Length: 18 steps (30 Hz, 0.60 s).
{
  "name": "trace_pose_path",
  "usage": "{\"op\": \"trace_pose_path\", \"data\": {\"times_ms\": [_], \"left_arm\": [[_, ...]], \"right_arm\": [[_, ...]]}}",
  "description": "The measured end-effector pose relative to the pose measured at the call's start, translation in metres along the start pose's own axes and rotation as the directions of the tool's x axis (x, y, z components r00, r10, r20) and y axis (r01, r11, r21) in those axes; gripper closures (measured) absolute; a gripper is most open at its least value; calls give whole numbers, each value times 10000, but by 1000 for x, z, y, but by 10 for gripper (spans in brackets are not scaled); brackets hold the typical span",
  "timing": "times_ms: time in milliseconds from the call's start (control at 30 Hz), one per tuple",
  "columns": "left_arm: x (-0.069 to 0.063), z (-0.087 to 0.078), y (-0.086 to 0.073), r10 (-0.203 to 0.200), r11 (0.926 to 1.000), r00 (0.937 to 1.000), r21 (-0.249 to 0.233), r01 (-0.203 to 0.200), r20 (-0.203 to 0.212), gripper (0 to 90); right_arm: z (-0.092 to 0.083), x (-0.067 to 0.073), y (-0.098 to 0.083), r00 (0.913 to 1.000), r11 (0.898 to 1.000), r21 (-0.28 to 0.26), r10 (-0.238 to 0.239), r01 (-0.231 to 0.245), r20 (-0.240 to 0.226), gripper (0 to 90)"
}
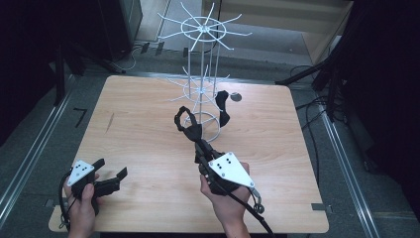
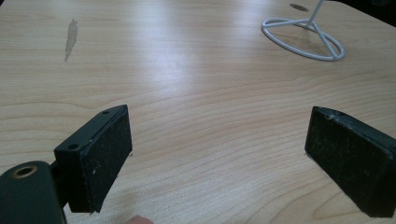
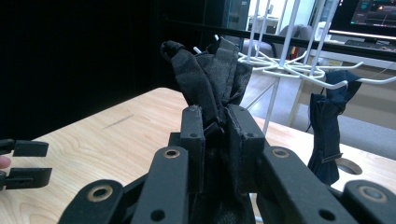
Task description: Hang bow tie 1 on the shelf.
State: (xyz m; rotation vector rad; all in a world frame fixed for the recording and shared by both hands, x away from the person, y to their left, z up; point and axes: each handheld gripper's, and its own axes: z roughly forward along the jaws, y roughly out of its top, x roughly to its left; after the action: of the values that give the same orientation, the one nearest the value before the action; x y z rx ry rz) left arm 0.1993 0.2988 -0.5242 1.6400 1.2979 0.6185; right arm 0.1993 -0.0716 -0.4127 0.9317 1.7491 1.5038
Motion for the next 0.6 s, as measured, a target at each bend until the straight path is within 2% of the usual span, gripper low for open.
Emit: {"op": "trace_pose_path", "data": {"times_ms": [333, 600], "left_arm": [[0, 0, 0, -11, 10000, 10000, -4, 11, 13, 82], [0, 0, 0, -7, 10000, 10000, -6, 7, 3, 82]], "right_arm": [[11, -8, -4, 9993, 9999, 154, -80, 74, 377, 787], [22, -18, -12, 9980, 9988, 469, 116, -145, 620, 787]]}}
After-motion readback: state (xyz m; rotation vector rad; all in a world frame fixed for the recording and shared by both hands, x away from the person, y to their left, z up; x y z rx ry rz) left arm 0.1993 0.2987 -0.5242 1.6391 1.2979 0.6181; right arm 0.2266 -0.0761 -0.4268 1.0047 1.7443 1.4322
